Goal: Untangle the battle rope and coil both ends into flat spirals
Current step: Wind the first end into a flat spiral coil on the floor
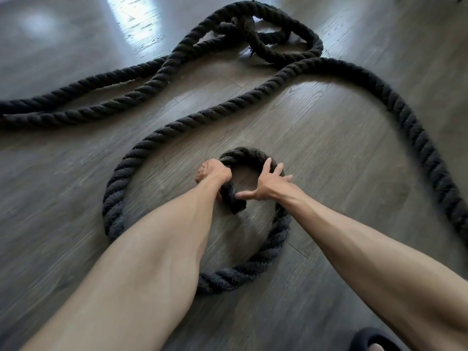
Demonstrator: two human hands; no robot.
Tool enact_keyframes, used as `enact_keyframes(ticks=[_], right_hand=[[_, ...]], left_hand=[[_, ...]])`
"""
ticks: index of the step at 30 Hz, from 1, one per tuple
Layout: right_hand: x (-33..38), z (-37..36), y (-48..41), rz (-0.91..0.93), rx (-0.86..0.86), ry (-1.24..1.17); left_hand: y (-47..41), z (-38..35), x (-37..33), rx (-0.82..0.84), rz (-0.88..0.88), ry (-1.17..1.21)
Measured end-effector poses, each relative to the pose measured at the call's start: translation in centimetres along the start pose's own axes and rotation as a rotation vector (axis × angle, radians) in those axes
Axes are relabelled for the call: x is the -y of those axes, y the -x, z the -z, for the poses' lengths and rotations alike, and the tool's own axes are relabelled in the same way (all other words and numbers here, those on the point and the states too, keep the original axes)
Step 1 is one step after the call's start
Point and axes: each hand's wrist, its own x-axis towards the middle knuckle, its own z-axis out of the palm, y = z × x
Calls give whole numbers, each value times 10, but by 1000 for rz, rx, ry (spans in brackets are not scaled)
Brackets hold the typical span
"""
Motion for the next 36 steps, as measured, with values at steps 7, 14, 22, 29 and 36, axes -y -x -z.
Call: enact_keyframes(ticks=[7,14,22,29,36], right_hand=[[-5,-14,6,95,-53,71],[-29,-10,-4,314,-218,41],[-43,-1,-9,431,-284,2],[-29,-5,0,240,-322,-192],[-15,-12,3,44,-422,-114]], left_hand=[[-1,-7,0,21,50,115],[3,-20,13,-427,-476,-427],[-19,-10,42,-179,-1220,-856],[-21,-13,44,-378,-1254,-964],[-2,-26,35,-402,-961,-784]])
